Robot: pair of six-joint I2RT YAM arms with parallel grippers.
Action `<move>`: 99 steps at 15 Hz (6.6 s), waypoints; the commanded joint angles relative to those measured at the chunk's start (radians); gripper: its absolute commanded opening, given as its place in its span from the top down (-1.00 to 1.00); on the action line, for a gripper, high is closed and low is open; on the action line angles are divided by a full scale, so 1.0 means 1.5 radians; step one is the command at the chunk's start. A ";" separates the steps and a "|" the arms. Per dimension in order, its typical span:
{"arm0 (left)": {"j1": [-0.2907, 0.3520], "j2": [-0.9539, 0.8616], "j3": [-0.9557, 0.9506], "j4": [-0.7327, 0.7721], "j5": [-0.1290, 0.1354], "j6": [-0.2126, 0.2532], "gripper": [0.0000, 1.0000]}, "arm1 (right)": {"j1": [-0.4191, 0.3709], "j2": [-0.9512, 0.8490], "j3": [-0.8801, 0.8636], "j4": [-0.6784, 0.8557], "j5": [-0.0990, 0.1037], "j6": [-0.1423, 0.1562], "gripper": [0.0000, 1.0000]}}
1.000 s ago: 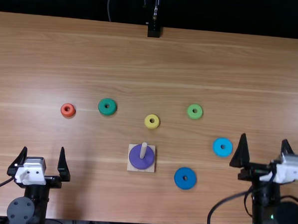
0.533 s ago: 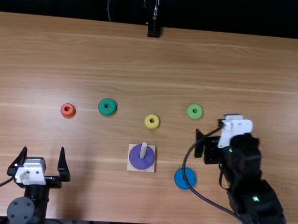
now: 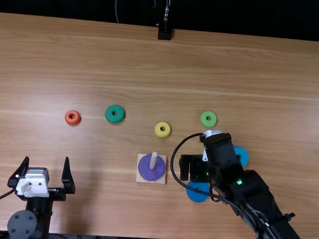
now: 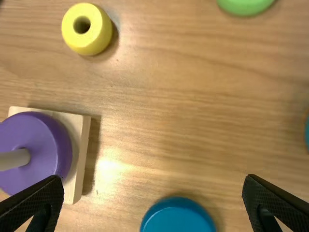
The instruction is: Build the Hanoi tower: stack the rings onto the peg from bottom to top in this color order: purple, dark blue, light blue, dark green, light green, yellow, orange.
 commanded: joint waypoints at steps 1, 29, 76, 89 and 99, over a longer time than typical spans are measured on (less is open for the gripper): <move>0.002 -0.012 -0.033 -0.009 -0.001 0.007 -1.00 | 0.007 0.001 0.005 -0.011 -0.009 0.024 -1.00; 0.002 -0.012 -0.033 -0.009 -0.001 0.007 -1.00 | 0.081 0.078 -0.070 -0.086 0.086 0.101 -1.00; 0.002 -0.012 -0.033 -0.009 -0.001 0.006 -1.00 | 0.149 0.093 0.517 -0.461 0.008 -0.207 1.00; 0.002 -0.012 -0.033 -0.009 -0.001 0.007 -1.00 | 0.190 0.176 0.568 -0.433 0.007 -0.207 1.00; 0.002 -0.012 -0.033 -0.009 -0.001 0.007 -1.00 | 0.223 0.188 0.565 -0.414 0.008 -0.203 1.00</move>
